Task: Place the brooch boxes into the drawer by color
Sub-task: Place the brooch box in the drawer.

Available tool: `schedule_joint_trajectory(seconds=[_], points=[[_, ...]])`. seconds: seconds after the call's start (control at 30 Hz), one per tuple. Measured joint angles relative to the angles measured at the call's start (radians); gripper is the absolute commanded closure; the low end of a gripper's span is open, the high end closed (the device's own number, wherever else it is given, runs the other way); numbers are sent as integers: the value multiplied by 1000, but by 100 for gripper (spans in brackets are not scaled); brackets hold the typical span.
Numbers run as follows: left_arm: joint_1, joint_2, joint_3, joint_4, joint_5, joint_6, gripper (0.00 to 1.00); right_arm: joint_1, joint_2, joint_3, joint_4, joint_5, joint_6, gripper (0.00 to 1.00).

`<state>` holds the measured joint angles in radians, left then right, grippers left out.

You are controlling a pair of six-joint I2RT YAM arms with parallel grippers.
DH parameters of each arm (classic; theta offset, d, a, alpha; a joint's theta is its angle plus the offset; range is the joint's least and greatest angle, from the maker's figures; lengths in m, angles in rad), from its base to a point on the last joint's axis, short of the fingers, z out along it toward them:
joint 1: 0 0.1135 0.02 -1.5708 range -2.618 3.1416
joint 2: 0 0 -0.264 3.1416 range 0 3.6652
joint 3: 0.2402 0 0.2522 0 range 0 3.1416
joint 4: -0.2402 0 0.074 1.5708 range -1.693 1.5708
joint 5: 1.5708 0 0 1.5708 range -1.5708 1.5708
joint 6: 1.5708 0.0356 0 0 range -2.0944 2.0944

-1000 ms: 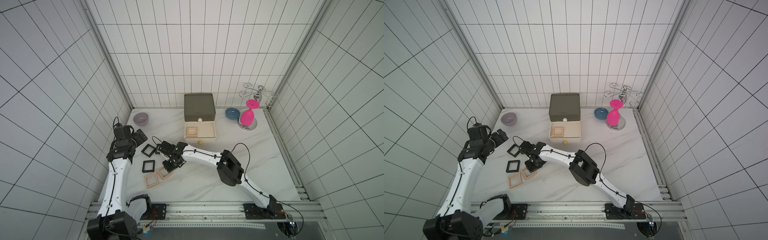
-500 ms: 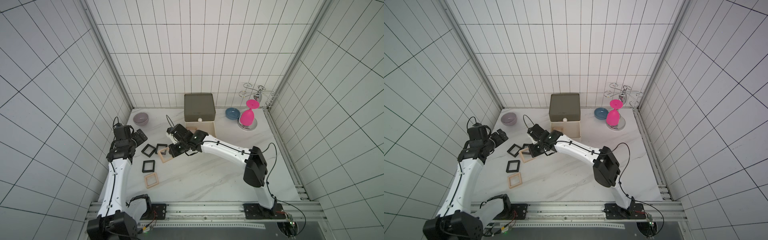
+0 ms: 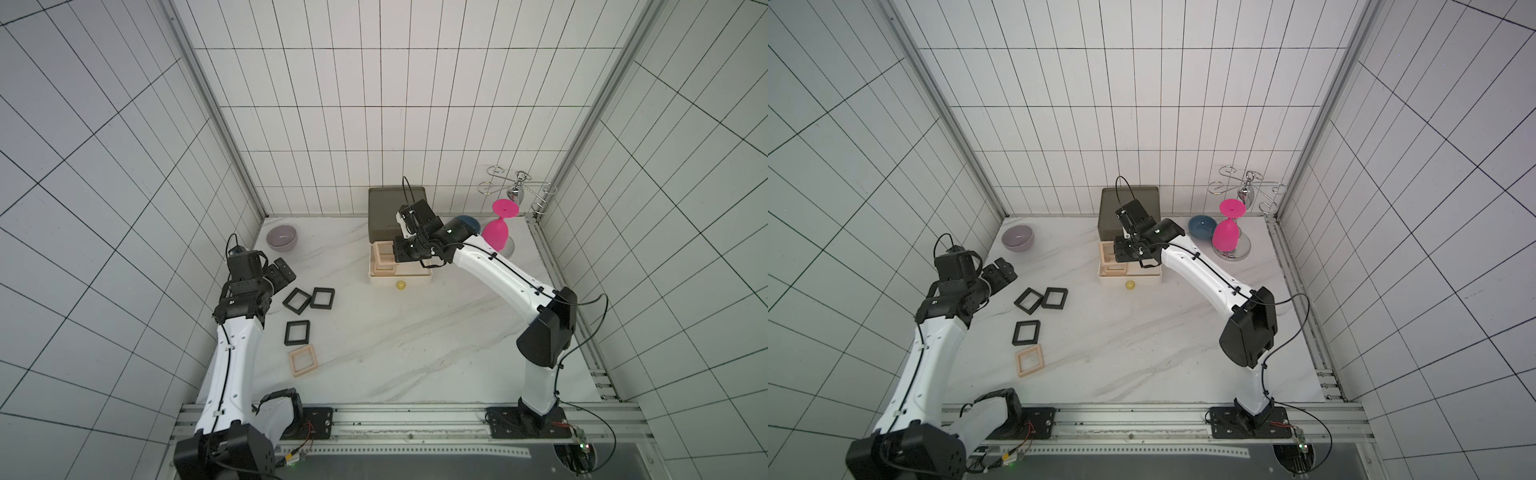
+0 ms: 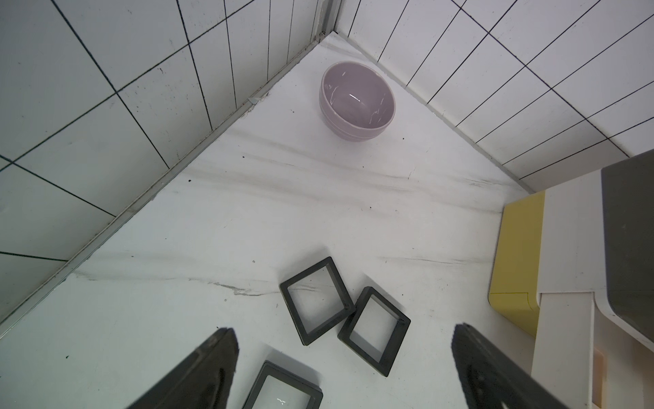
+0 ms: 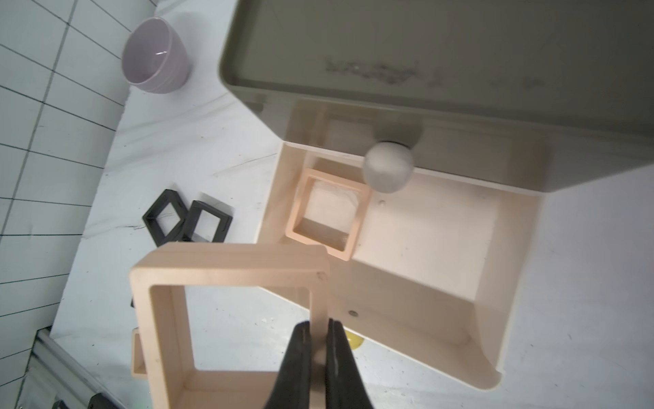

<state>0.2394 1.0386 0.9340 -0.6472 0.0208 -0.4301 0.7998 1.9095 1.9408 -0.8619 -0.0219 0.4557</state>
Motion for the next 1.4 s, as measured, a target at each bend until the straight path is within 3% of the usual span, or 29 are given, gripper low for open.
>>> schedule_joint_trajectory(seconds=[0.4,1.0,1.1,1.3,1.4], points=[[0,0,0,0,10,0,2,-80,34,-61,-57,81,-8,100],[0,0,0,0,14,0,2,-107,98,-81,-37,116,-23,96],[0,0,0,0,14,0,2,-107,99,-86,-23,118,-25,89],[0,0,0,0,19,0,2,-107,100,-87,-12,121,-34,63],[0,0,0,0,22,0,2,-107,99,-87,-11,121,-38,61]])
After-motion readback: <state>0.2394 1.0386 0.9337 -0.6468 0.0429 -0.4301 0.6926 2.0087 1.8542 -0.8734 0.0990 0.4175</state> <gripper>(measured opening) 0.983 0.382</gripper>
